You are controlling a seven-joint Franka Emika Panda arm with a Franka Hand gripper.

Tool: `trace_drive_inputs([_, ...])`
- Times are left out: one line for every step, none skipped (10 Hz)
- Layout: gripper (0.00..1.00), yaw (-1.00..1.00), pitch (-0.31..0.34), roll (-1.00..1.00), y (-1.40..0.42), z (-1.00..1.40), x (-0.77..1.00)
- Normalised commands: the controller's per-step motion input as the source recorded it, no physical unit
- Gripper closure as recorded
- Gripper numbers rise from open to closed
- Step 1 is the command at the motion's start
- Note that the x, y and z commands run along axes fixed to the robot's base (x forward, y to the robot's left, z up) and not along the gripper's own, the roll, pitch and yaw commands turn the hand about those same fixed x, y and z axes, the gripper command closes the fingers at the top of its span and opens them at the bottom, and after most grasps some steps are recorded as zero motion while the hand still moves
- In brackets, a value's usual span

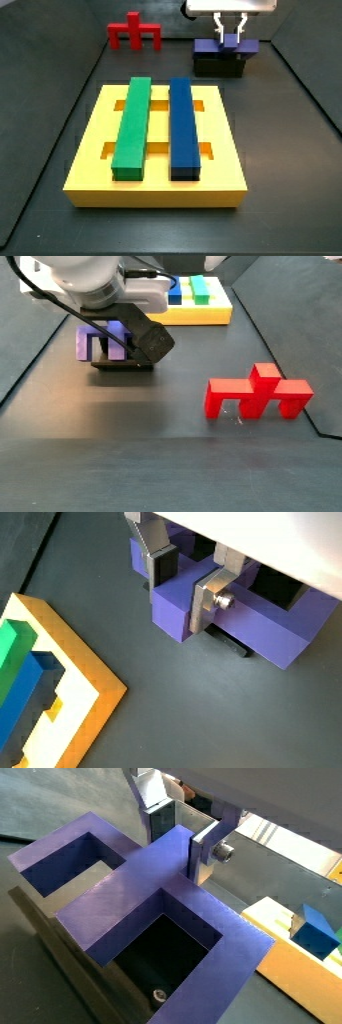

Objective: Pick up the purple object. Move up. Place the purple object on the fixture. Regrasp the purple object. Move to above the board. Insert the purple object.
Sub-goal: Place the purple object on the fixture, then regrasp the purple object.

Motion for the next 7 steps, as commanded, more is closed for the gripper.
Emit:
trace_drive_inputs([1.0,0.0,-0.149,0.0,0.04,-0.21,-0.22])
trace_drive_inputs([1.0,-0.01,-0.131,0.0,0.0,-0.1,-0.27])
trace_drive_inputs([1.0,0.0,-0.097,0.0,0.0,-0.05,-0.17])
trace_drive_inputs([1.0,0.0,0.0,0.0,0.0,0.0,-0.03])
trace_drive_inputs([1.0,0.0,0.0,0.0,0.0,0.0,0.0])
trace_drive_inputs([0.0,0.0,0.0,0.0,0.0,0.0,0.0])
trace_drive_inputs([0.0,0.18,0.0,1.0,-0.15,0.43,-0.06])
